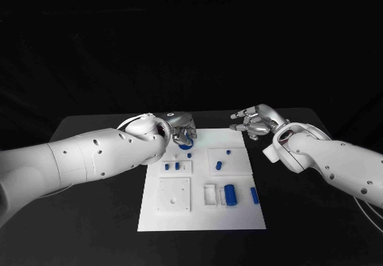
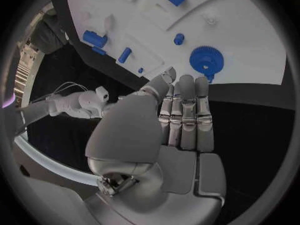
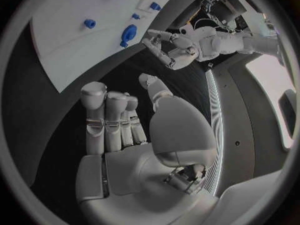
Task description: Assemble the parts on the task board
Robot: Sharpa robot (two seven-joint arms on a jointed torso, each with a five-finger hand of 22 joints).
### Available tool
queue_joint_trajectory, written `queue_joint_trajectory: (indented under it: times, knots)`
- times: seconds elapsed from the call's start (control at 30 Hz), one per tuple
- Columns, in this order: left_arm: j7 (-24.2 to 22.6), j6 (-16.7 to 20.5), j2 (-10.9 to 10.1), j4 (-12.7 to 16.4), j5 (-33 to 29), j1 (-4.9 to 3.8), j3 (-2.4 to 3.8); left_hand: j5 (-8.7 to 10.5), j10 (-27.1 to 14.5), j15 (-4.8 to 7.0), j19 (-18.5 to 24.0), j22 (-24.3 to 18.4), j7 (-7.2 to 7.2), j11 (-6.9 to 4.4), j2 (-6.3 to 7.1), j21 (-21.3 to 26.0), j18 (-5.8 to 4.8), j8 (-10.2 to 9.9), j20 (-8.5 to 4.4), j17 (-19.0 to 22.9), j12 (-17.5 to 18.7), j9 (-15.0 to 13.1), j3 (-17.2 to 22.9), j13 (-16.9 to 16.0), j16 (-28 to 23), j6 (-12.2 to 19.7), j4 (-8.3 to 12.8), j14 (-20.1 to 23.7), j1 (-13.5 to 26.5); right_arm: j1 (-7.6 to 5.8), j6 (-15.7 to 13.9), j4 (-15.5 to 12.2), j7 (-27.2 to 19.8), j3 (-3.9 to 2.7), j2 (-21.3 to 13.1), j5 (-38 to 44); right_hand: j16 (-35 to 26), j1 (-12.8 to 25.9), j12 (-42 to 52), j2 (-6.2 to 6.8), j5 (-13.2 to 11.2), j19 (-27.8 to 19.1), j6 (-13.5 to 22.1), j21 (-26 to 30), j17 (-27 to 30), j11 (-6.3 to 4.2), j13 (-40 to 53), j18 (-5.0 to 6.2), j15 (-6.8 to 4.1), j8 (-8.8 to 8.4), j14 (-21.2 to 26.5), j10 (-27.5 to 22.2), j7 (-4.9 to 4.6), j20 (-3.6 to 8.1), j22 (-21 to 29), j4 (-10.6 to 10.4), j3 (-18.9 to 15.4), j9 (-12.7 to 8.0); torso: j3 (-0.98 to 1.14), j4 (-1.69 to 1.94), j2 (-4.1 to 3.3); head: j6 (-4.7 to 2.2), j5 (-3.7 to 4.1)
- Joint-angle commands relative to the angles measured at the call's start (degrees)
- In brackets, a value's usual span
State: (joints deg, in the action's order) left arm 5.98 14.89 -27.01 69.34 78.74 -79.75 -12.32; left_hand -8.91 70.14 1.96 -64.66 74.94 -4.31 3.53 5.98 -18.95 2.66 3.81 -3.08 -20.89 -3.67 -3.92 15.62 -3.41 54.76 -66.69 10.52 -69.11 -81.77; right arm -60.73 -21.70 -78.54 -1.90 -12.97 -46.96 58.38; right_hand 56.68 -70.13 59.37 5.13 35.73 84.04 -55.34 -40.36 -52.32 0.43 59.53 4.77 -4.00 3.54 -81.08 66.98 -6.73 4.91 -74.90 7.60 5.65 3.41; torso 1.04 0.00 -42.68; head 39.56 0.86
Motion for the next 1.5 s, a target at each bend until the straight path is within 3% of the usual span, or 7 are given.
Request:
queue_joint_trajectory:
  times: [0.03, 0.33, 0.63, 0.8, 0.97, 1.07, 1.5]
  knots:
    - [-2.7, -2.93, 0.72, -0.32, 7.69, 0.34, -0.05, 0.23, -2.66, -0.58, 0.57, 1.19, 0.33, 0.74, 0.29, 0.09, 1.13, -0.29, 0.3, 0.53, 0.3, 0.2, 0.27, 0.08, -0.89, 2.06, 0.28, 0.53, 0.66, 0.04, -0.47, -0.01, -1.28, -0.03, 0.13, 0.28, -2.36, 0.42, -2.13, -0.06, 0.2, 2.24, 0.17, 3.29, 1.84, -0.17, -1.89, 1.39, 0.11, -0.12, 0.47, -1.02, -0.04, -0.02, -4.03, 0.18, 0.17, 0.03, -0.05, -0.28, -0.41, -0.39, 0.01]
    - [-2.96, -6.15, 2.18, -1.46, 10.07, 1.08, -0.32, 0.65, -2.53, -0.23, -0.51, 1.17, 0.06, 0.32, 0.4, 0.95, 1.29, -0.21, 0.35, 1.06, 0.29, 0.13, 0.43, 0.08, -0.3, 1.78, -0.47, -0.4, 1.37, 0.03, -1.24, -0.19, -2.17, -0.02, 0.14, -0.27, -8.44, 0.15, -11.89, 0.33, 0.17, 2.0, 0.62, 17.05, 4.29, -0.57, -13.97, 1.75, -0.12, -0.13, 0.3, -1.42, 0.11, 0.16, 1.17, 0.42, 0.73, 0.02, -0.09, -0.36, -0.7, -0.44, -0.05]
    - [-2.28, -8.49, 2.69, -2.04, 11.46, 1.58, -0.92, 0.44, -5.2, -0.43, -1.76, 1.03, 0.02, 0.76, 0.52, 2.92, 1.19, -0.26, 0.53, 1.56, 0.29, 0.27, -2.38, 0.09, 0.27, 2.86, -1.68, -0.6, 1.03, 0.03, -1.63, -0.35, -2.69, -0.02, 0.04, -0.88, -10.15, 0.37, -20.54, 0.66, 0.25, 2.09, -0.48, 25.69, 6.17, -0.56, -25.6, 1.77, -0.25, -0.07, 0.3, -0.96, 0.06, 0.42, 5.28, 0.57, 2.14, 0.09, -0.13, -0.34, -0.63, -0.21, 0.05]
    - [-1.69, -8.78, 2.44, -1.97, 11.83, 1.68, -0.98, 0.3, -4.68, -0.53, -2.44, 1.14, -0.28, 0.8, 0.2, 3.61, 1.29, -0.25, 0.59, 1.6, 0.28, 0.27, -3.07, 0.09, 0.93, 2.67, -2.26, -0.72, 0.94, 0.02, -1.64, -0.37, -2.78, -0.02, -0.02, -1.03, -10.1, 0.3, -32.78, 0.9, 0.26, 2.22, -0.41, 26.33, 6.84, -0.3, -37.94, 1.91, -0.05, 0.04, 0.16, 2.91, 0.0, 0.31, 6.48, 0.76, 3.46, 0.13, -0.1, -0.26, -0.58, -0.1, 0.18]
    - [-1.2, -8.79, 2.07, -1.81, 12.2, 1.72, -0.99, 0.2, -4.82, -0.84, -2.65, 1.14, -0.31, 1.07, 0.25, 3.91, 1.42, -0.24, 0.79, 1.66, 0.28, 0.27, -3.4, 0.09, 1.16, 2.59, -2.54, -0.68, 1.02, 0.03, -1.53, -0.26, -2.8, -0.02, 0.04, -1.07, -9.68, 1.05, -46.81, 1.06, 0.25, 2.24, -0.78, 25.62, 7.11, 1.1, -51.64, 2.78, 0.63, -0.04, 0.06, 7.04, -0.35, -0.38, 7.48, 0.54, 4.32, 0.11, -0.11, -0.22, -0.63, -0.03, 0.16]
    - [-1.05, -8.75, 1.98, -1.96, 12.35, 1.72, -0.99, 0.03, -5.2, -0.92, -2.78, 1.16, -0.29, 1.17, 0.28, 4.14, 1.59, -0.24, 0.94, 1.75, 0.26, 0.27, -3.65, 0.08, 1.25, 2.76, -2.67, -0.68, 0.87, 0.03, -1.41, -0.18, -2.81, -0.02, 0.12, -1.08, -9.57, 1.97, -51.07, 0.96, 0.35, 2.27, -2.11, 25.51, 7.26, 2.14, -55.23, 3.23, 1.18, -0.07, -0.11, 5.68, -0.67, -0.69, 7.82, 0.22, 5.37, 0.14, -0.09, -0.19, -0.64, 0.02, 0.08]
    - [-0.5, -9.24, 2.19, -2.88, 12.7, 1.74, -1.0, -0.54, -4.68, -0.68, -3.04, 1.37, -0.14, 0.97, -0.41, 3.8, 1.73, -0.24, 0.73, 1.78, 0.31, 0.27, -2.62, 0.11, 2.06, 2.66, -2.79, -0.76, 0.33, 0.03, -1.24, -0.09, -2.87, -0.02, 0.22, -1.08, -9.13, 3.41, -55.53, 1.81, 0.29, 2.23, -2.91, 24.31, 7.93, 2.79, -55.91, 4.11, 1.56, 0.01, -0.31, 5.75, -0.76, -1.26, 8.89, 0.42, 8.15, 0.18, -0.03, -0.35, -0.63, 0.21, 0.07]
